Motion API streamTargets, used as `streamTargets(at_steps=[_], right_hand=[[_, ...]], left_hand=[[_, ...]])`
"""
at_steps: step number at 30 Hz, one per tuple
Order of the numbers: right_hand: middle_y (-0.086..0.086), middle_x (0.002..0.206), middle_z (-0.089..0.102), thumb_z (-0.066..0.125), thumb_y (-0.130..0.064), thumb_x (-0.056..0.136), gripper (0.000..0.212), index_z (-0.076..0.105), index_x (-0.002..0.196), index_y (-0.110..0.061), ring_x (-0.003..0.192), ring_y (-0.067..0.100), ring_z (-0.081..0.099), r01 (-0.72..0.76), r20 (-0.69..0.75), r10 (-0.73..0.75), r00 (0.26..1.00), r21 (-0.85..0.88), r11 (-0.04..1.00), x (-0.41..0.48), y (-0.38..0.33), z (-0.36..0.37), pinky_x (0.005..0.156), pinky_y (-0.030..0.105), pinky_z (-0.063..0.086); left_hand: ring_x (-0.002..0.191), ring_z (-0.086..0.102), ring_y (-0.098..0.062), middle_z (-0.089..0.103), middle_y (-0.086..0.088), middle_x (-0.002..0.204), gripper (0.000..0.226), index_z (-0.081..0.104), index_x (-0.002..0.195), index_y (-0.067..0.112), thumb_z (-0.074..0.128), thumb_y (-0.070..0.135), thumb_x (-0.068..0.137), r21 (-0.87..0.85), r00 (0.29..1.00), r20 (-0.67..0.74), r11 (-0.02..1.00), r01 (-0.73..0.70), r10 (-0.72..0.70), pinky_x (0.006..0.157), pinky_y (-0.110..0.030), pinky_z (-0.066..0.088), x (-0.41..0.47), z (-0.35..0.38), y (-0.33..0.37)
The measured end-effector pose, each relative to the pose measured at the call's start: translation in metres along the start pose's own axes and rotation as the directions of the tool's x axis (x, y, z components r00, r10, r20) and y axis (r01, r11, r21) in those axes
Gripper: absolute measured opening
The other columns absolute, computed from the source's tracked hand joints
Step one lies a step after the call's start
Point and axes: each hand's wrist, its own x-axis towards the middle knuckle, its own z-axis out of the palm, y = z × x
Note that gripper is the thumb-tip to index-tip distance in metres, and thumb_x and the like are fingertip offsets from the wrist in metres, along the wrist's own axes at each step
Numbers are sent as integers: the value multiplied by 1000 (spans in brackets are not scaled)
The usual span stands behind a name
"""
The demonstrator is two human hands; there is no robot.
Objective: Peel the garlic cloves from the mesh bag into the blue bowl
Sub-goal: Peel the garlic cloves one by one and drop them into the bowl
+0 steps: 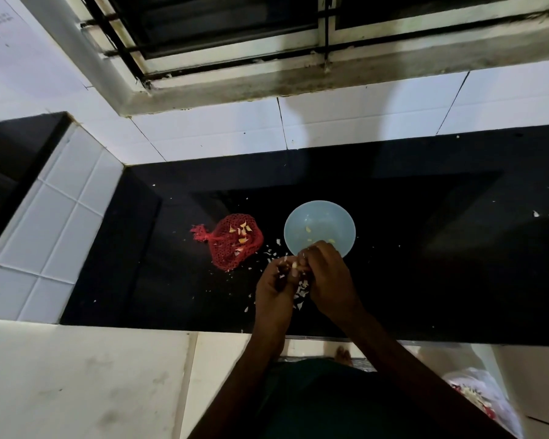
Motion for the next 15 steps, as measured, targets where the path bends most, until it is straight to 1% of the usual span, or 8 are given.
streamTargets(at_steps=[2,3,6,8,10,12,13,15], right_hand=[[5,110,51,59,2,76,34,50,104,-15,96,29,58,-30,1,30,1000,65,997,0,0,4,79,38,53],[3,111,49,60,6,76,36,50,104,-14,98,28,57,-53,6,52,999,104,993,-1,0,5,82,34,51],[5,111,49,52,7,78,29,54,101,-10,100,22,54,-93,15,92,996,181,979,-3,-1,5,87,23,45],[4,110,48,52,5,86,19,54,98,-9,98,18,54,-102,25,99,995,221,970,-4,-1,7,85,15,42],[5,112,50,50,-5,96,10,57,101,-10,100,18,56,-95,35,89,995,245,965,-3,1,10,86,18,44],[8,112,56,50,-10,99,14,61,107,-10,102,21,59,-99,60,86,994,256,962,1,2,15,87,26,50],[8,111,59,51,-7,98,16,64,108,-10,103,22,61,-113,75,96,993,267,957,2,1,17,88,27,51],[4,109,65,53,0,97,20,67,106,-12,104,19,63,-166,108,141,984,283,945,6,-7,19,91,16,46]], left_hand=[[109,69,-16,73,0,111,17,65,114,9,59,4,99,-73,999,-16,997,27,-28,90,-31,57,-2,-3,1],[109,69,-17,73,-1,111,18,64,115,7,60,3,99,-97,999,-24,995,30,-33,91,-30,57,-2,-6,2],[109,70,-15,75,-1,110,21,60,120,2,59,2,99,-119,998,-60,993,-5,-2,92,-26,57,-1,-16,1],[110,71,-18,76,-3,112,23,58,123,1,58,1,99,-134,997,-71,991,-18,9,95,-28,57,0,-24,1],[109,72,-26,76,-9,114,26,55,126,0,57,1,100,-163,998,-67,986,-20,9,96,-33,57,2,-30,-2],[106,73,-33,76,-14,112,27,51,127,-1,56,0,100,-170,997,-73,985,-20,8,92,-35,59,5,-36,-4],[104,73,-35,75,-16,110,25,52,125,0,56,1,101,-153,997,-78,988,-28,16,91,-38,60,6,-39,-5],[101,73,-34,75,-15,108,19,54,120,1,56,2,101,-82,996,-76,996,-45,38,92,-42,60,9,-46,-8]])
